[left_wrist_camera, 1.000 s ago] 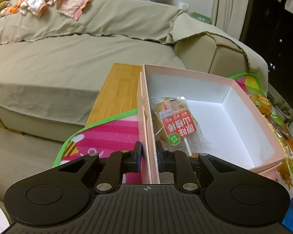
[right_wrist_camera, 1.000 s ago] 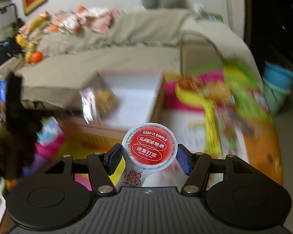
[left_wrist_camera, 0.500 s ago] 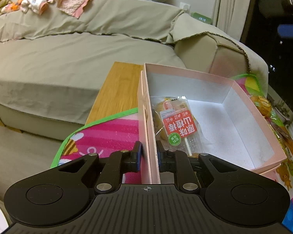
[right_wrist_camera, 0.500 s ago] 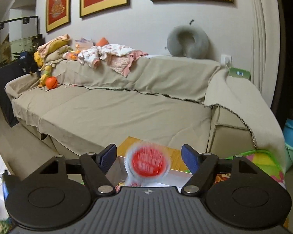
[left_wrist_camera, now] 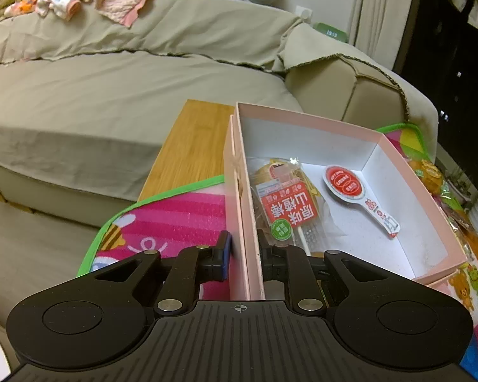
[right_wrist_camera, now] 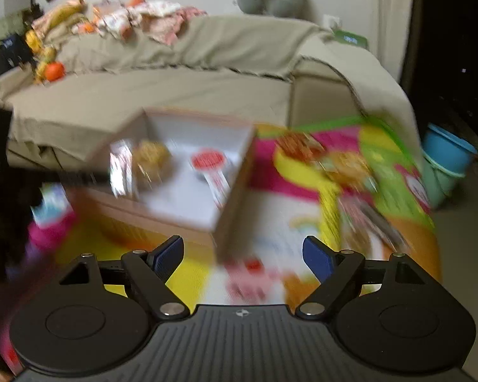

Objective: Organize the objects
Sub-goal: 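Reach the right tool to the oat bar on the mat and grasp it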

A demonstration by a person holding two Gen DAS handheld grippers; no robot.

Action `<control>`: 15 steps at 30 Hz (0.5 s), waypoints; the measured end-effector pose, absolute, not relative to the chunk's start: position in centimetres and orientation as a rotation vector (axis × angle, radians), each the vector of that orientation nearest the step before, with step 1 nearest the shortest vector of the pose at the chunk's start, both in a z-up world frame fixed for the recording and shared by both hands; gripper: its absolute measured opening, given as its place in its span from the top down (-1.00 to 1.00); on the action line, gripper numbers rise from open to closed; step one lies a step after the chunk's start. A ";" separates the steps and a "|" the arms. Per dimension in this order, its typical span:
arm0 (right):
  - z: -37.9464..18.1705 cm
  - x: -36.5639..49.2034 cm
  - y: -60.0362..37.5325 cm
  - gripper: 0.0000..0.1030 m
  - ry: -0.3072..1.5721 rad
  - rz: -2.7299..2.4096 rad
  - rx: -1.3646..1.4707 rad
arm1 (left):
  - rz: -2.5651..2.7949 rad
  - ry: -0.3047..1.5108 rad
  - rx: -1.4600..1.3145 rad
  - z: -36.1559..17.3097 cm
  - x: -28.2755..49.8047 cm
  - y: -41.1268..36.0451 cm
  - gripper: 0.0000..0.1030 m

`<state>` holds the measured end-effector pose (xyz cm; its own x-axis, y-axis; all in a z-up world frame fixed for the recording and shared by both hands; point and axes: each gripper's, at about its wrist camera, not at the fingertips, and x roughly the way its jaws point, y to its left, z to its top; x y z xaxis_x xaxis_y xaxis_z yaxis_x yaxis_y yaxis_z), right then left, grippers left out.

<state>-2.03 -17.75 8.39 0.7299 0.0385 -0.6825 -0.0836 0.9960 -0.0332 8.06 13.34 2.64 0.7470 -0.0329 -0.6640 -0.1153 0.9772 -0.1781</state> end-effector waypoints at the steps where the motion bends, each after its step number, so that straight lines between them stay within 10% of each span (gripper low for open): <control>1: 7.9 -2.8 -18.3 -0.67 0.760 0.049 -0.053 | 0.046 0.728 -0.213 2.6 8.0 13.3 0.65; 15: 5.0 -13.7 -22.4 -0.76 0.892 -0.145 0.072 | 0.045 0.734 -0.204 2.7 7.7 13.3 0.65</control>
<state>-13.71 -22.40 5.05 0.6188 -0.0964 -0.7796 0.1561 0.9877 0.0017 7.71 13.28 2.72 0.7427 -0.0308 -0.6689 -0.1118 0.9792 -0.1692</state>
